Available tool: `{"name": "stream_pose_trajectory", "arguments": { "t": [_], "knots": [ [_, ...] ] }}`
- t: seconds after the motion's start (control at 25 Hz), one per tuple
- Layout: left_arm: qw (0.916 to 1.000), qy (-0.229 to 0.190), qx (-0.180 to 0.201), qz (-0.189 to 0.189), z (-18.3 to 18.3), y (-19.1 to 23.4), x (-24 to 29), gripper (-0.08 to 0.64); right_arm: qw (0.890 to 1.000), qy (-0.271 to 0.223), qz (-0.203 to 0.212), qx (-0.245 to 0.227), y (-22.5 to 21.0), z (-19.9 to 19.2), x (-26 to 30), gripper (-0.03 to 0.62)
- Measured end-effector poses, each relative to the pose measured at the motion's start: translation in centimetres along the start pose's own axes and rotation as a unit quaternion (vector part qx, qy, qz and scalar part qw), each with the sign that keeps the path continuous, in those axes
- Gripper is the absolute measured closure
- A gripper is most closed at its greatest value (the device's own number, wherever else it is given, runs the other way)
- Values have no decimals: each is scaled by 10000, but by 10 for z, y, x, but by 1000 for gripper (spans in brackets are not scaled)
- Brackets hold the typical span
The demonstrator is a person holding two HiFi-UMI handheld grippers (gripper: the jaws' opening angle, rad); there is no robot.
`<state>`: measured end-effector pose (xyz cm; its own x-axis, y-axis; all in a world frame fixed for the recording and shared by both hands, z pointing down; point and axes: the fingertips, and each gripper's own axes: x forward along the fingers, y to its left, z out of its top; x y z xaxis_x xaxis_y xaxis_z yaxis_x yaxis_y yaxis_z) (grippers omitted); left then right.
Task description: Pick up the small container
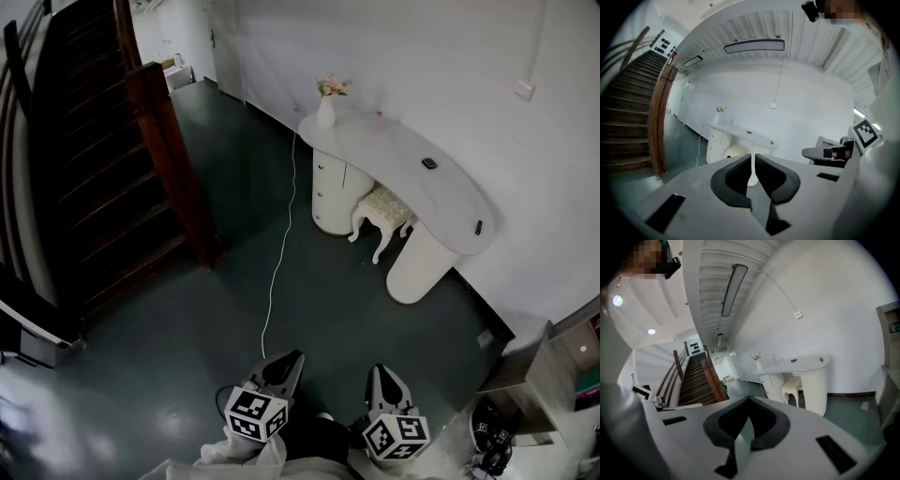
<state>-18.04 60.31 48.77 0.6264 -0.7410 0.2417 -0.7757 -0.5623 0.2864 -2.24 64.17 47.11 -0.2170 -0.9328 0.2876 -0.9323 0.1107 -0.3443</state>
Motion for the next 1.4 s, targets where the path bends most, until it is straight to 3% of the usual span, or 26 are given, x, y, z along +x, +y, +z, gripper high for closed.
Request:
{"name": "stream_pose_trajectory", "arguments": {
  "t": [0.36, 0.6, 1.0, 1.4],
  "knots": [
    [10000, 90, -31, -3, -22, -16, -10, 528, 10000, 63, -2, 43, -3, -18, -17, 543],
    [9999, 154, -64, -33, -19, -6, 11, 527, 9999, 2, -88, 140, -18, -11, 1, 543],
    [9995, 138, 1, -270, 22, 27, 99, 527, 9994, -120, -304, 103, -51, 32, 78, 543],
    [9995, -59, 52, -313, 88, 90, 193, 528, 9996, -215, -166, -128, -58, 98, 192, 543]
  ]
}}
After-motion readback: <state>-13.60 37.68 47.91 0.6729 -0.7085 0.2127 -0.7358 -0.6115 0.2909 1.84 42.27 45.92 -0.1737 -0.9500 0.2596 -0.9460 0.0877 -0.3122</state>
